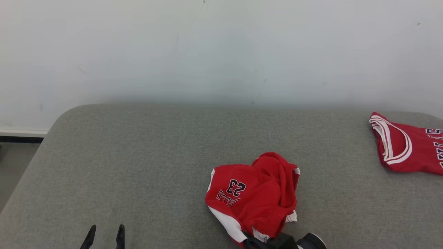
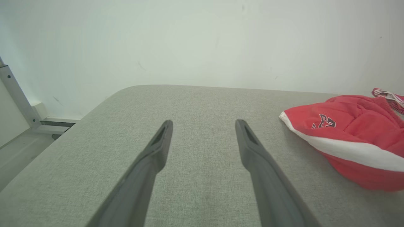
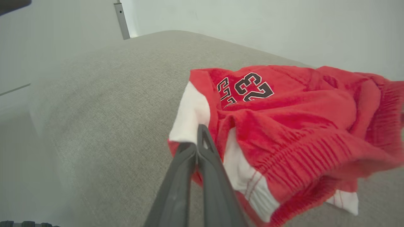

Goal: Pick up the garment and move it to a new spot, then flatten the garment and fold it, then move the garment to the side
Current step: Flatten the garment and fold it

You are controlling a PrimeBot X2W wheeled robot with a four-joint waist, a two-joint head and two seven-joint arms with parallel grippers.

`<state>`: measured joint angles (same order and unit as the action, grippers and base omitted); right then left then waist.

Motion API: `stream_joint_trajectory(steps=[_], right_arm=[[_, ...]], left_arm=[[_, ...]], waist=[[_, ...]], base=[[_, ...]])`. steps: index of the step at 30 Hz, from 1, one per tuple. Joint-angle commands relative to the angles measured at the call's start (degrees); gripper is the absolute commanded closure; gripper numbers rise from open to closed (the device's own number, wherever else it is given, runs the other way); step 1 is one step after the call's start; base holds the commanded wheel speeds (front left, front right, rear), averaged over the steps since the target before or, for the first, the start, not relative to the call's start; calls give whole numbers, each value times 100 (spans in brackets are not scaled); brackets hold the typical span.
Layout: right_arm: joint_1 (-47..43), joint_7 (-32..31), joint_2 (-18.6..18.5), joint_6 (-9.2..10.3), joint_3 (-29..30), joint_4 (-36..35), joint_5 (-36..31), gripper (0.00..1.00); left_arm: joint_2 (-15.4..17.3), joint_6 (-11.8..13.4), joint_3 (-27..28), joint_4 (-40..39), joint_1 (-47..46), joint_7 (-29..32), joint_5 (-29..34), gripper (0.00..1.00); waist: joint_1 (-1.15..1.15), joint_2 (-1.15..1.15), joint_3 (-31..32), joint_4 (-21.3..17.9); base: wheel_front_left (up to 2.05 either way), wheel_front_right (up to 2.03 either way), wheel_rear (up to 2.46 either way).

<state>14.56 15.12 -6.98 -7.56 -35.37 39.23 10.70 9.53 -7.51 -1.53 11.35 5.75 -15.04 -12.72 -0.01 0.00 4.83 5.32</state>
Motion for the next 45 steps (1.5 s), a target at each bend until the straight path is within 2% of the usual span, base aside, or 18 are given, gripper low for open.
stream_joint_trajectory(steps=[1, 2, 6, 12, 16, 21, 30, 36, 40, 41, 42, 43, 45], right_arm=[[-93, 1, -55, 12, -116, -83, 100, 79], [-102, 1, -114, 12, -116, -155, 155, 0], [-239, 1, -439, 12, -175, -758, 359, 0], [-620, 0, -773, 12, 496, -1691, 444, 0], [-1013, 0, -819, 12, 1097, -2027, 385, 0], [-1562, 0, -664, 12, 1658, -2208, 306, 0], [-1735, 0, -371, 13, 1868, -1985, 348, 0], [-1402, 0, -245, 13, 1807, -1148, 478, 0], [-1165, 1, -81, 13, 1538, -511, 568, 0], [-1086, 0, -49, 13, 1484, -372, 597, 50], [-1010, 0, -19, 13, 1438, -250, 645, 80], [-938, 0, 8, 13, 1405, -143, 700, 100], [-816, 1, 18, 13, 1355, 32, 780, 100]], left_arm=[[-14, 6, 23, 4, 52, -18, -5, 0], [-11, 6, 26, 7, 53, -18, -6, 0], [-47, 6, 48, -8, 86, -18, 37, 0], [-38, 6, 165, -58, 148, -18, 88, 0], [4, 5, 270, -82, 202, -18, 108, 0], [36, 5, 402, -125, 253, -18, 147, 0], [-7, 5, 417, -229, 326, -18, 228, 0], [47, 5, 330, -198, 236, -18, 221, 0], [81, 5, 295, -170, 196, -18, 186, 0], [83, 5, 295, -166, 197, -18, 182, 0], [84, 5, 293, -162, 199, -18, 181, 0], [83, 5, 292, -160, 199, -18, 179, 0], [90, 5, 298, -150, 205, -18, 164, 0]], waist=[[1, 0, 35, -109], [1, 0, 44, -143], [1, 0, 131, -293], [1, 0, 226, -413], [1, 0, 257, -441], [1, 0, 267, -408], [1, 0, 180, -263], [1, 0, 123, -83], [1, 0, 94, 1], [1, 0, 89, 11], [1, 0, 84, 22], [1, 0, 79, 29], [1, 0, 72, 32]], base=[[0, 0, 0], [0, 0, 0], [0, 0, 0], [0, 0, 0], [0, 0, 0], [0, 0, 0], [0, 0, 0], [0, 0, 0], [0, 0, 0], [0, 0, 0], [0, 0, 0], [0, 0, 0], [0, 0, 0]])
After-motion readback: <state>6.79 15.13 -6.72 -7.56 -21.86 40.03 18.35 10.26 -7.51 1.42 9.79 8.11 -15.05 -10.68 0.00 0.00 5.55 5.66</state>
